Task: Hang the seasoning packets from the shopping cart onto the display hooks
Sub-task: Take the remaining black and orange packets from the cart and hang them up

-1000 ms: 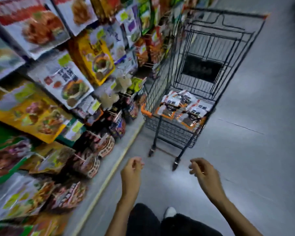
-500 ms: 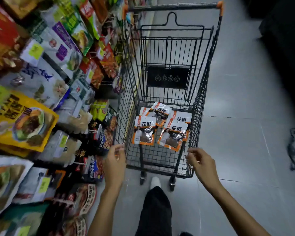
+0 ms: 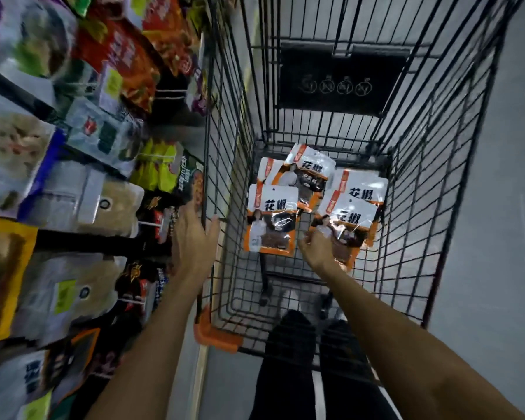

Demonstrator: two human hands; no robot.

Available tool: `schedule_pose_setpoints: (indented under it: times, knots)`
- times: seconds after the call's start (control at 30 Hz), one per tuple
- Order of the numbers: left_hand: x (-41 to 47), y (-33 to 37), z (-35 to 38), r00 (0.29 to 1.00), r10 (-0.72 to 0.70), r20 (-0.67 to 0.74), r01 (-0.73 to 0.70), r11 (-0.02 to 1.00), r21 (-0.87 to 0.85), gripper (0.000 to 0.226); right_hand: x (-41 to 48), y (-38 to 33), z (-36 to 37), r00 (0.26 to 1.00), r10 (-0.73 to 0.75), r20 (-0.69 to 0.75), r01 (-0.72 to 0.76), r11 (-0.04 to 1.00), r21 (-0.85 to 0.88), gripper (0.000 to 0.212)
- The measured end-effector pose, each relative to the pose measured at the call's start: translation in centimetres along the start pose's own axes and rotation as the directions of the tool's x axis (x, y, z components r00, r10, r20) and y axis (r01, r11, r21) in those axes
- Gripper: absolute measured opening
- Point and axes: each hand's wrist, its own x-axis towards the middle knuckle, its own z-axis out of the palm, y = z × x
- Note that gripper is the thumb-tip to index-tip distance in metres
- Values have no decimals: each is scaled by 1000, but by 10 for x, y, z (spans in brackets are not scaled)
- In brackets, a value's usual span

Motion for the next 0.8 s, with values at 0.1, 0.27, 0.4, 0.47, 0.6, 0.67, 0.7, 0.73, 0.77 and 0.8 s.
schedule_pose_setpoints:
  times: [0.1,0.27,0.4,0.47,0.6,0.67,0.7,0.73,0.77,0.8]
  knots:
    - [7,-10,15,999,32,16,-32,999,-18,48,35,9,26,989,138,51,-140,990,30,29]
    - [9,-18,28,997,75,-31,-76,997,-19,46,64,17,59,984,172,52,-174,984,43,30]
    - [10,-25,31,998,57,-1,-57,998,-38,44,67,16,75,991,134,-2,-134,991,-11,22]
    - [10,-27,30,998,68,16,-66,993,-100,37,70,14,78,976,211,-54,-212,977,-17,42]
    - [11,-28,28,996,87,26,-83,988,-133,33,78,14,84,948,309,-79,-311,950,-18,49]
    - [10,-28,27,996,87,27,-82,987,-137,34,79,14,88,947,296,-123,-303,952,-43,47]
    - [10,-27,27,996,83,28,-78,988,-135,35,78,14,90,942,296,-155,-304,952,-30,45]
    - [9,-27,26,996,82,27,-78,988,-133,35,77,14,92,935,300,-188,-305,952,1,43]
    - [8,-26,26,996,88,24,-84,987,-137,33,75,14,93,928,305,-212,-303,952,45,40]
    - [8,-26,26,995,96,21,-92,984,-152,31,75,13,94,927,302,-221,-286,953,99,36]
